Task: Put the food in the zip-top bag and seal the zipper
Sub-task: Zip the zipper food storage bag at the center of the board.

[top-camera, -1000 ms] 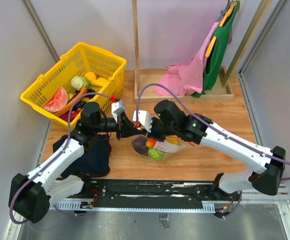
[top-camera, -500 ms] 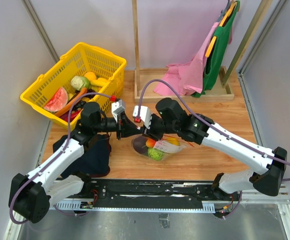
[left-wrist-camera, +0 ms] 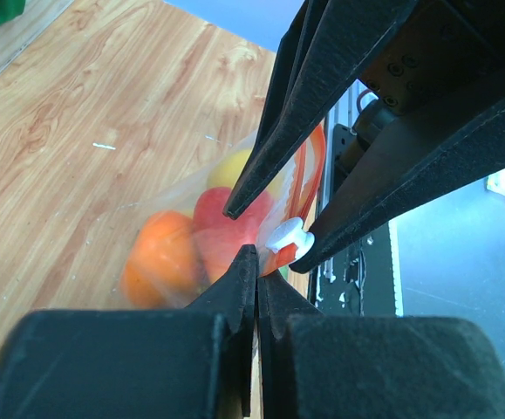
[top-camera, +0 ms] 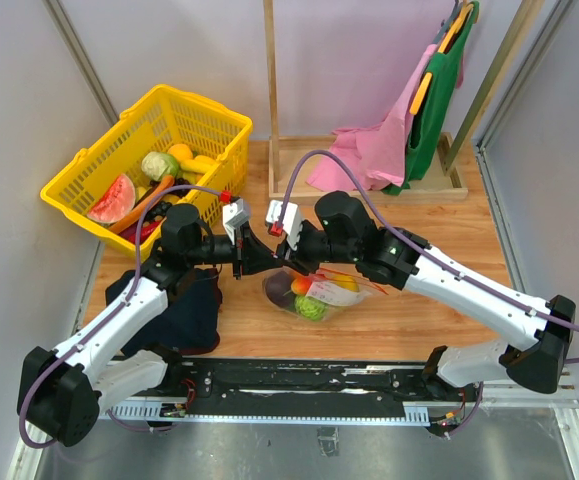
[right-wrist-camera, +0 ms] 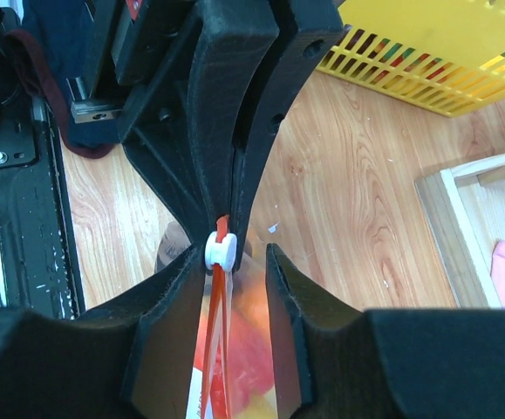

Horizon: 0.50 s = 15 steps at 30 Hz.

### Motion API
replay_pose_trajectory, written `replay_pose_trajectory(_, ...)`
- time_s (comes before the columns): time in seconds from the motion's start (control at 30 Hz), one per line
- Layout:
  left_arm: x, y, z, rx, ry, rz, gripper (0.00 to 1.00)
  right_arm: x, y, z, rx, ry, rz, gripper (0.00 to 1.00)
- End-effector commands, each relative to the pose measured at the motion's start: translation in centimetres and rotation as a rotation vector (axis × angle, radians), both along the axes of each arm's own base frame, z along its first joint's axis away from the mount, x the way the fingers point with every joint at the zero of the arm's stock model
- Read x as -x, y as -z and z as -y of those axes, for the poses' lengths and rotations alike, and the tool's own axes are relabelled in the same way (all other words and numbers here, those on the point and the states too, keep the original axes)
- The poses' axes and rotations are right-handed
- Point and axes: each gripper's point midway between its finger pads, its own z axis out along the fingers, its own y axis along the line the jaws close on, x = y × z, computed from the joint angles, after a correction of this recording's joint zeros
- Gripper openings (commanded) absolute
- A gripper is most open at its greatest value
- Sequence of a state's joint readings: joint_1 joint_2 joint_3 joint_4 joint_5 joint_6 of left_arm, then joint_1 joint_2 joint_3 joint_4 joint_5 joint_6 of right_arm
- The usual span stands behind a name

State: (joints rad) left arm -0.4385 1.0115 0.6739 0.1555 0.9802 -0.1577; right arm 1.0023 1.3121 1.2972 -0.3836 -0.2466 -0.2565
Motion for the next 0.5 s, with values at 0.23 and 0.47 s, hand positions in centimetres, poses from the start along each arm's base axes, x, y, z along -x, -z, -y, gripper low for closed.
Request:
replay_pose_trajectory(0.23, -0.4, -0.7, -0.3, 0.005, -0.030, 0.029, 0.00, -0.5, -1.2, -0.2, -0.028, 0.004, 0.015, 0.11)
replay_pose_trajectory(0.47, -1.1, -0.6, -0.4, -0.003, -0.067, 0.021, 0.00, -0.4, -0.1, 1.5, 0.041, 0.028, 0.022, 0.01)
